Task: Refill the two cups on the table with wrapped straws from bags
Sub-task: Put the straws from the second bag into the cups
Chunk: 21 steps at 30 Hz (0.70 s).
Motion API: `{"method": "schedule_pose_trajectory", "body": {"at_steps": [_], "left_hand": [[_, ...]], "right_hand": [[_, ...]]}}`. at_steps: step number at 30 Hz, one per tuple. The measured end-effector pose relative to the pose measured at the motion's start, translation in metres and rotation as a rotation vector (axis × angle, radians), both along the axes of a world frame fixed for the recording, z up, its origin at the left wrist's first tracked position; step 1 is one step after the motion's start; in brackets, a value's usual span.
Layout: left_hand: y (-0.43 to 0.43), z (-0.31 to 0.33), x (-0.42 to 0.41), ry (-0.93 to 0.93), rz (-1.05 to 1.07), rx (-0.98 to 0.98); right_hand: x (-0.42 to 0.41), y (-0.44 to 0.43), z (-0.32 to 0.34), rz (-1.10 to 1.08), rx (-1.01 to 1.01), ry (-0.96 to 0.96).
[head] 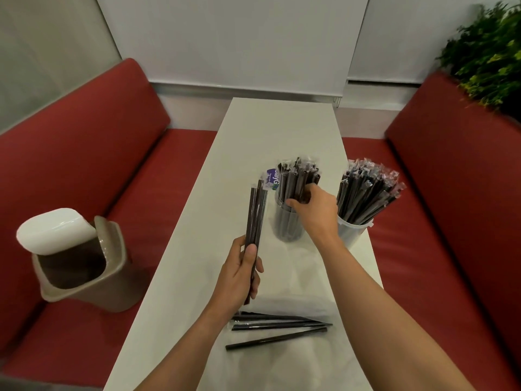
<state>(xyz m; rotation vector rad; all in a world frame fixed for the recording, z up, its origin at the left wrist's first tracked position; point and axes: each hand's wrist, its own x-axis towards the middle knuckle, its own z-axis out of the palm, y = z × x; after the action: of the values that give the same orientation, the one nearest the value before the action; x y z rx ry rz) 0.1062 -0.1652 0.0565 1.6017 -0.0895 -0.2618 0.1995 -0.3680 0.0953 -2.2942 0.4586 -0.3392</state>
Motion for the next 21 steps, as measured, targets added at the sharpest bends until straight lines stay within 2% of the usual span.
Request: {"method": "schedule_pose_trajectory", "body": {"at_steps": [3,7,11,13,16,21], "left_hand": [[0.000,0.003,-0.001,-0.006,0.007,-0.010],[-0.002,0.009,-0.005,-0.024,-0.007,-0.053],[-0.006,0.017,-0.009,-0.039,-0.055,-0.075],[-0.007,0.018,-0.011,-0.025,-0.096,-0.042],[-0.005,0.014,-0.014,-0.040,-0.188,0.085],[0.002,0.011,-0.016,-0.135,-0.225,0.439]], "right_hand": [[-0.012,0.000,0.006,-0.063,0.115,-0.072],[-0.046,0.015,0.015,-0.146,0.318,-0.280],[-0.067,0.036,0.023,0.276,0.721,-0.069],[-0.072,0.039,0.025,0.391,0.713,-0.034],[-0.079,0.041,0.028,0.408,0.666,-0.047],[-0.095,0.042,0.028,0.445,0.578,0.058]]}}
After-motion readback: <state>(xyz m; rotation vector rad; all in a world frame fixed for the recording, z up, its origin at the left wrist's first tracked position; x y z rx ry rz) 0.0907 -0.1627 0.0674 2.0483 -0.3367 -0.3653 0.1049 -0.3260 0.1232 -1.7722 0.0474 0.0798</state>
